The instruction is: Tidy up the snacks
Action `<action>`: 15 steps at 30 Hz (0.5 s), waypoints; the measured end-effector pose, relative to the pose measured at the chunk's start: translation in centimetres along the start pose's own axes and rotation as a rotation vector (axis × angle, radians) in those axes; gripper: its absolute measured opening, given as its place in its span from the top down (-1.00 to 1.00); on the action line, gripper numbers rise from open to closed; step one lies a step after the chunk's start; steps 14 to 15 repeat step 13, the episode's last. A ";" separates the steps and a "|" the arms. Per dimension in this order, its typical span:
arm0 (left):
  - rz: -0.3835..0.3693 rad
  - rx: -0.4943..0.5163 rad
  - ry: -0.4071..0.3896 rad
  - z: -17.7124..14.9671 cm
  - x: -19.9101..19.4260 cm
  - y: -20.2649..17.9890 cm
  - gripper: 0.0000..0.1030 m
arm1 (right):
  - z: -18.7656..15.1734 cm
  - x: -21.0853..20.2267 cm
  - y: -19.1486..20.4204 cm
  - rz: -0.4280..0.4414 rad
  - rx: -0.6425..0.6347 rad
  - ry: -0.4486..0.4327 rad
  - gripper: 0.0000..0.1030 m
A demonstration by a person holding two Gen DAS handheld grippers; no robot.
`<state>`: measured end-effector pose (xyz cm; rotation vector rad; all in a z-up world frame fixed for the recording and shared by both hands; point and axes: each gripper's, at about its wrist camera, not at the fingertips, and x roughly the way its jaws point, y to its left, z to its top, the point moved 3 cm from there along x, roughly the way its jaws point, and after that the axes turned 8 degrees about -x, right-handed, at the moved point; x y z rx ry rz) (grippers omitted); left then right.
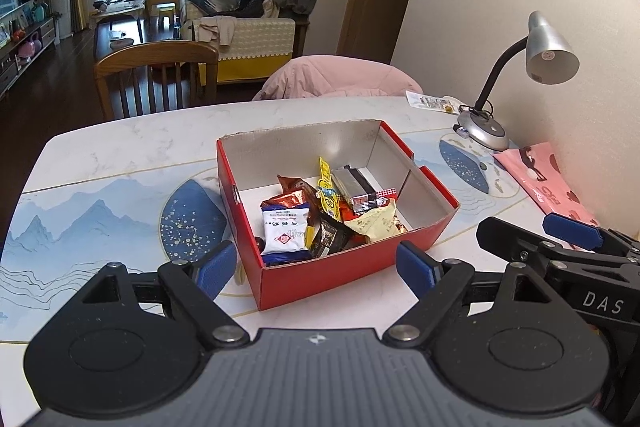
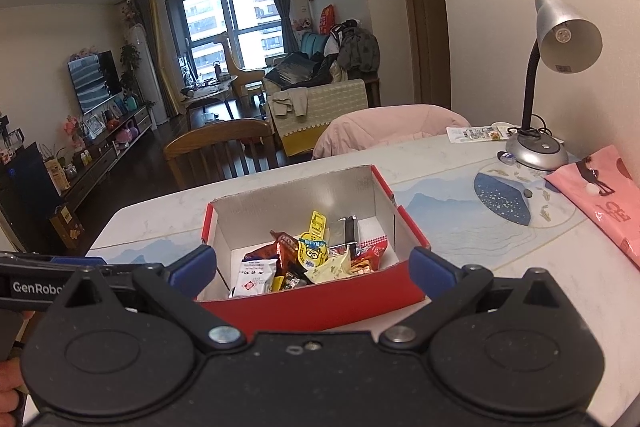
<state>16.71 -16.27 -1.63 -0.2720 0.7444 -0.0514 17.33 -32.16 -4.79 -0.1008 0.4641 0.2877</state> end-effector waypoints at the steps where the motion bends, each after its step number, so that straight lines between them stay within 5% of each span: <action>1: -0.001 -0.001 0.003 0.0 0.0 0.0 -0.69 | 0.0 0.1 0.0 0.000 0.000 0.002 -1.00; 15: 0.006 -0.043 0.014 -0.1 0.2 1.0 -0.69 | -0.2 0.6 0.5 0.009 -0.011 0.025 -1.00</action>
